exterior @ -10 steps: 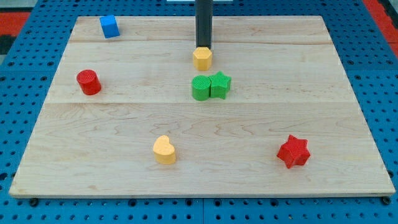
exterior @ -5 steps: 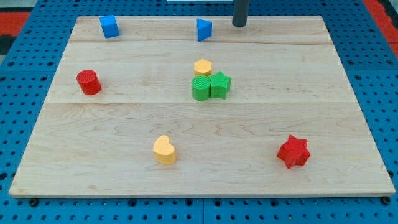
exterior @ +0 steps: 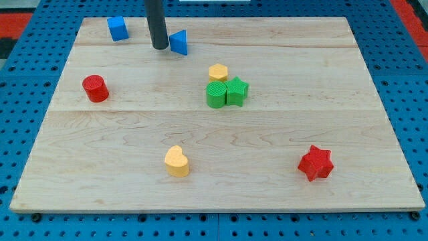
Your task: Move the blue triangle diagonally top left to the yellow hexagon
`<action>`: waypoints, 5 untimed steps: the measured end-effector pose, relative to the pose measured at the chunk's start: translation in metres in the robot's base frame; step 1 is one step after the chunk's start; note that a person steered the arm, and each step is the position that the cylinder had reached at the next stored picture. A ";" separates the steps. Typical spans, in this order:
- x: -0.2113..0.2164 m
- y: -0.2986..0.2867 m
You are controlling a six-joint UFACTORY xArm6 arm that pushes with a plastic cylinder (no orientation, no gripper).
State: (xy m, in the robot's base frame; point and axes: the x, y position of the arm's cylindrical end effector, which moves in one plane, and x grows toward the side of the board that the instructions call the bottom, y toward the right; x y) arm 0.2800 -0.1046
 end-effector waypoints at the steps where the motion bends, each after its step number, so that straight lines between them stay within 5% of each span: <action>1: -0.060 0.009; 2: -0.055 0.060; 3: 0.009 0.023; 5: 0.009 -0.038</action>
